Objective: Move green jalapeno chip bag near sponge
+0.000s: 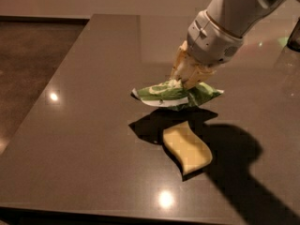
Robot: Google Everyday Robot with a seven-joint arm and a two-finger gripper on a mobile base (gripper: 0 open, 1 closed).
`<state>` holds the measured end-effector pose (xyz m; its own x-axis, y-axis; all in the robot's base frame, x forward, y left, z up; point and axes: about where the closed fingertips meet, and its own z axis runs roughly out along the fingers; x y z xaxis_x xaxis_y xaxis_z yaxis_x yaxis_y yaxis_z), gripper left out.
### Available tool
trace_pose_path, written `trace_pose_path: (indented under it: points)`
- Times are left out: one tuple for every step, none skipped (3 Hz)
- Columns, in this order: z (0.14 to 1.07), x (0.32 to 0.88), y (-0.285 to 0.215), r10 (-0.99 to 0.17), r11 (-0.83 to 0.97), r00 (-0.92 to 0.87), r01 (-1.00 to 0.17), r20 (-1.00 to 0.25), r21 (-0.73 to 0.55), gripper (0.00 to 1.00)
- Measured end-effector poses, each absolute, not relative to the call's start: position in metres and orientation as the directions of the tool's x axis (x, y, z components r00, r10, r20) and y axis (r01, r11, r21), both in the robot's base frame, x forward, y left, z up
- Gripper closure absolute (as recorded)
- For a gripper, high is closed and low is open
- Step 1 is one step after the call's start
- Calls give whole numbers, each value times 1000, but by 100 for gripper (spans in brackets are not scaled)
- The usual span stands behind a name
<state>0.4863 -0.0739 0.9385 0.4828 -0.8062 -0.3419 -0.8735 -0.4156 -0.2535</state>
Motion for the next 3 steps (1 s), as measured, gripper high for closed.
trace_pose_path:
  points:
    - [939,487,-72,-806,-414,485,-872,-341,-261,14]
    - [940,488,-71,-805,-413,486,-871,-339,-268,0]
    - [940,488,-71,-805,-413,486,-871,-339,-268,0]
